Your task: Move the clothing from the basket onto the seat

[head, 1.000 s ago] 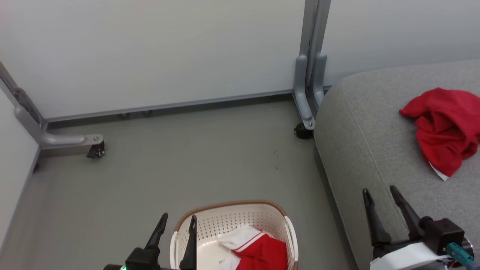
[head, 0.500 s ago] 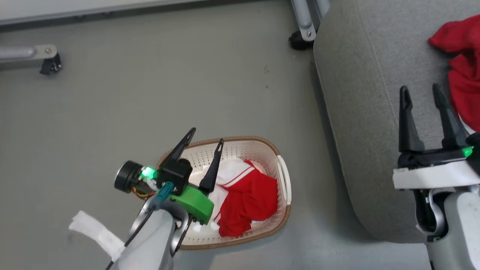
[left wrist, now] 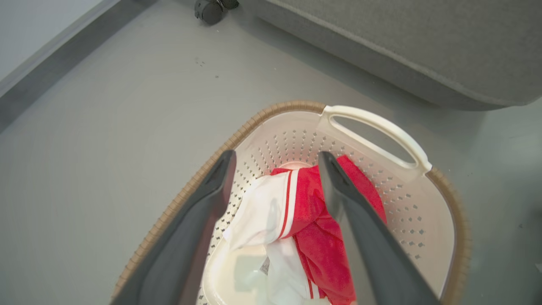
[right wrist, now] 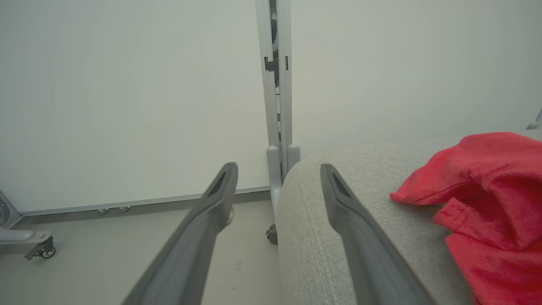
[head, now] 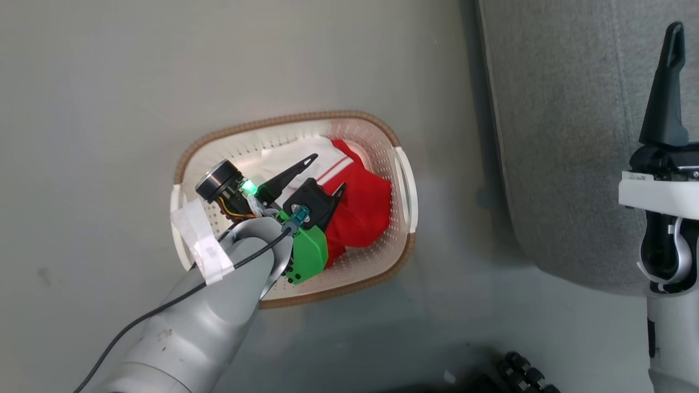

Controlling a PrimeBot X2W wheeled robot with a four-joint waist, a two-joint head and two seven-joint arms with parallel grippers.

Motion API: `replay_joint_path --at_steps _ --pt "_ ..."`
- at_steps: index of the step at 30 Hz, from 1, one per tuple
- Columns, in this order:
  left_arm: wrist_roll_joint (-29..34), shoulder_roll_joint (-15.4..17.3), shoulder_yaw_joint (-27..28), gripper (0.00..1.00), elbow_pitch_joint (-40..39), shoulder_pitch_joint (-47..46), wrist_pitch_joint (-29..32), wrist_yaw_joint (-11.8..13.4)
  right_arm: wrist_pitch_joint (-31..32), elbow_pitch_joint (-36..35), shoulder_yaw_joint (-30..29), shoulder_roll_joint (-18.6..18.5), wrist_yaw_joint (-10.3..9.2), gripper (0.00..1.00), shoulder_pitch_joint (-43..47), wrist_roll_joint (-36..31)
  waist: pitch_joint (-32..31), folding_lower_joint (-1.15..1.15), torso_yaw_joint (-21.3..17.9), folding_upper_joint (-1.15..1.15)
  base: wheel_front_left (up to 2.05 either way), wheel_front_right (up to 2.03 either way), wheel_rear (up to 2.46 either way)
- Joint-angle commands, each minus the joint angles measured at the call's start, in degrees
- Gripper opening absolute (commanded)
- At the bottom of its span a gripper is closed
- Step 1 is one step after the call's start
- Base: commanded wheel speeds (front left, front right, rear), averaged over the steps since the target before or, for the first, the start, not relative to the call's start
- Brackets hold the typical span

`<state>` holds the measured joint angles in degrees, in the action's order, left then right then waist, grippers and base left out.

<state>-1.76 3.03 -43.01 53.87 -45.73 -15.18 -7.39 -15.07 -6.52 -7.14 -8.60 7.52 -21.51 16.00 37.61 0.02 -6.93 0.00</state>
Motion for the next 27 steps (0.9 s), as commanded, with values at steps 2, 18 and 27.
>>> replay_joint_path --at_steps 2,18,27 --pt "-1.6 0.5 -2.5 1.0 3.4 -2.7 0.0 -0.1 -0.2 -1.0 -0.8 1.1 -0.06 1.0 -1.7 1.2 9.2 -0.02 -4.2 0.0 0.0 0.0 0.0" --pt "0.2 0.5 -10.2 1.0 17.8 -13.9 0.6 3.4 -0.2 -7.9 -2.2 2.2 -0.07 1.0 -4.3 4.4 18.7 -0.02 -6.2 0.0 0.0 0.0 0.0" --pt "4.8 3.3 -14.7 1.0 19.5 -17.6 2.9 9.8 -0.1 -11.9 0.3 1.4 -0.06 1.0 -6.1 5.4 21.8 -0.02 -7.1 0.0 0.0 0.0 0.0"
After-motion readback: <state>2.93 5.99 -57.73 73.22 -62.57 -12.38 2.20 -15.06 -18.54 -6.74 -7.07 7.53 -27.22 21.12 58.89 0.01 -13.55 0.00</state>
